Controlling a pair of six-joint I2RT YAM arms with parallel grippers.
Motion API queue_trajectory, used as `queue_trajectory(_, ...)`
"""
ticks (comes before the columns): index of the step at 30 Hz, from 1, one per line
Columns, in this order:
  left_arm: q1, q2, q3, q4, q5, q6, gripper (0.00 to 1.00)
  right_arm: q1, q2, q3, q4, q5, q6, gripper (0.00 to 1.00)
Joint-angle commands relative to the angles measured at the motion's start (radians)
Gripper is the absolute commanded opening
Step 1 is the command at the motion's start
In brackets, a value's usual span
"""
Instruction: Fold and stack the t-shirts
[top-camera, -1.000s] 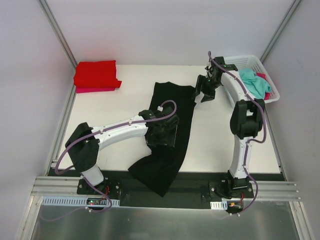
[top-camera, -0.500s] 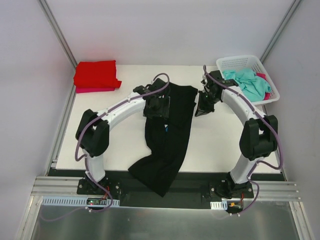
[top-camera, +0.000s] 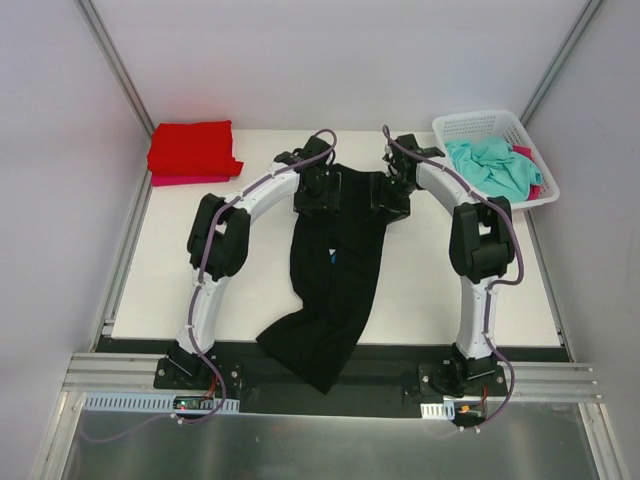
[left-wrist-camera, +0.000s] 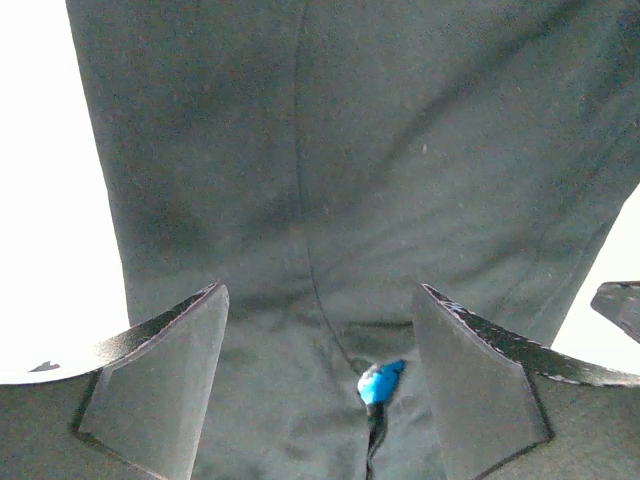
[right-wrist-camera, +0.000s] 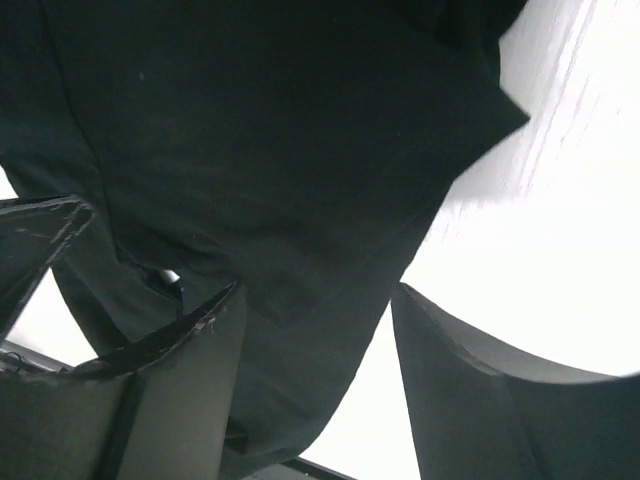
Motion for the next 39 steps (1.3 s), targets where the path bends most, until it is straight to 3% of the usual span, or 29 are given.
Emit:
queue_trajectory(1, 0.021, 0.047, 0.091, -0.043, 0.018, 0.018, 0.75, 0.004, 0.021, 0.109, -0.05, 0.006, -0.025, 0.64)
queue_trajectory(8, 0.058, 0.154, 0.185, -0.121, 0.011, -0.004, 0.75, 0.001, 0.111, 0.196, -0.083, 0.019, -0.027, 0.72)
queue_trajectory(17, 0.099, 0.245, 0.248, -0.118, 0.028, -0.057, 0.75, -0.02, 0.229, 0.287, -0.076, -0.032, 0.004, 1.0)
queue_trajectory(21, 0.125, 0.309, 0.334, -0.115, 0.042, -0.085, 0.75, -0.04, 0.233, 0.313, -0.071, -0.066, 0.019, 0.96)
queue_trajectory(30, 0.21, 0.423, 0.486, -0.069, 0.085, -0.152, 0.75, -0.078, 0.059, 0.14, 0.068, -0.108, 0.03, 0.96)
queue_trajectory(36, 0.224, 0.415, 0.464, -0.037, 0.091, -0.165, 0.75, -0.121, 0.247, 0.386, 0.018, -0.187, 0.039, 0.96)
queue_trajectory(39, 0.228, 0.405, 0.454, -0.034, 0.079, -0.153, 0.75, -0.124, 0.259, 0.405, 0.032, -0.204, 0.052, 0.96)
